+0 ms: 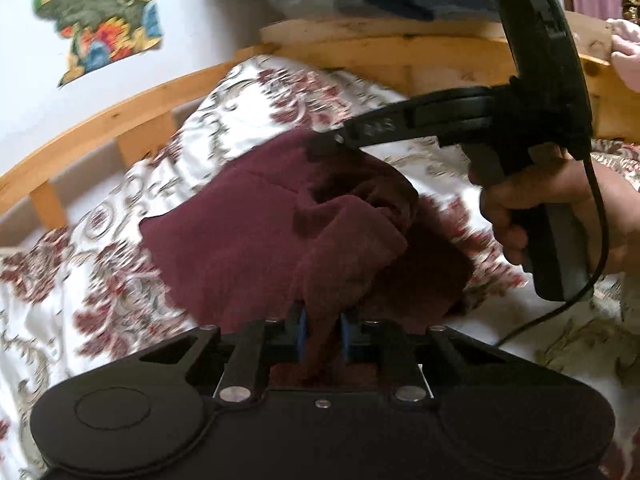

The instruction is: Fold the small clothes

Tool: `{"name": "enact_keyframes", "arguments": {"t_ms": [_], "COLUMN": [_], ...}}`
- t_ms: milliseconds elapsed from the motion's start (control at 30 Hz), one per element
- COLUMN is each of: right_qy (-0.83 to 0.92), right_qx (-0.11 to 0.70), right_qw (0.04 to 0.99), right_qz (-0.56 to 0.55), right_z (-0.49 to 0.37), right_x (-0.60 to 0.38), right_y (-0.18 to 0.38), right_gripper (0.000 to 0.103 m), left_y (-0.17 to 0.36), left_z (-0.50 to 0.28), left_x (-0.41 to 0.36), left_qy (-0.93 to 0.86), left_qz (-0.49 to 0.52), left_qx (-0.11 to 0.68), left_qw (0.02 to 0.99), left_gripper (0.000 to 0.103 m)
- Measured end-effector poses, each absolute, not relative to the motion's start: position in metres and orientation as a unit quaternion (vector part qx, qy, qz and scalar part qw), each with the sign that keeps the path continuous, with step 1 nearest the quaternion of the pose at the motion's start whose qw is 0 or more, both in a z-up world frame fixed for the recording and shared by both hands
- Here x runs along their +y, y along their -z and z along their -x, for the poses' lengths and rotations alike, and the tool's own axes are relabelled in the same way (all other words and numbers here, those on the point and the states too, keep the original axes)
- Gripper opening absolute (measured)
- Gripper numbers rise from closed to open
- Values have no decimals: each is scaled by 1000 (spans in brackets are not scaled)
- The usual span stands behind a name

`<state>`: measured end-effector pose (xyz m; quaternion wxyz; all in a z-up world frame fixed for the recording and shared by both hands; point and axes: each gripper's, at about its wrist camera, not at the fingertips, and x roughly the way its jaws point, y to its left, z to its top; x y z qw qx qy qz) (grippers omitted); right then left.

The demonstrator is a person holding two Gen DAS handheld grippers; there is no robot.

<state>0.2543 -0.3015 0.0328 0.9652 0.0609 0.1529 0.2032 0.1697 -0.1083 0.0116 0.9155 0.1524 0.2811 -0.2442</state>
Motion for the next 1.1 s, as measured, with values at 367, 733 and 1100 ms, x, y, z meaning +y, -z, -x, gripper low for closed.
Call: {"name": "enact_keyframes", "arguments": {"t_ms": [367,733,1100], "right_qy": [-117,-111,-138], "right_qx": [175,198,230], "right_qw": [978,974,963], "right_qz": [-7,18,-17], "right_z": [-248,-251,-241], "right_x": [-331,-329,-347], "right_y": [-15,3,-22], "right_gripper": [8,9,52], "left_y": [6,-11,-5], "left_z": [-173,-164,-192], "left_x": [-149,-111,-42], "left_qy": [281,304,182], "left_qz": [-164,-15,158], "left_qx": [282,285,321], "left_qw": [903,909,916], "left_gripper": [20,68,96]}}
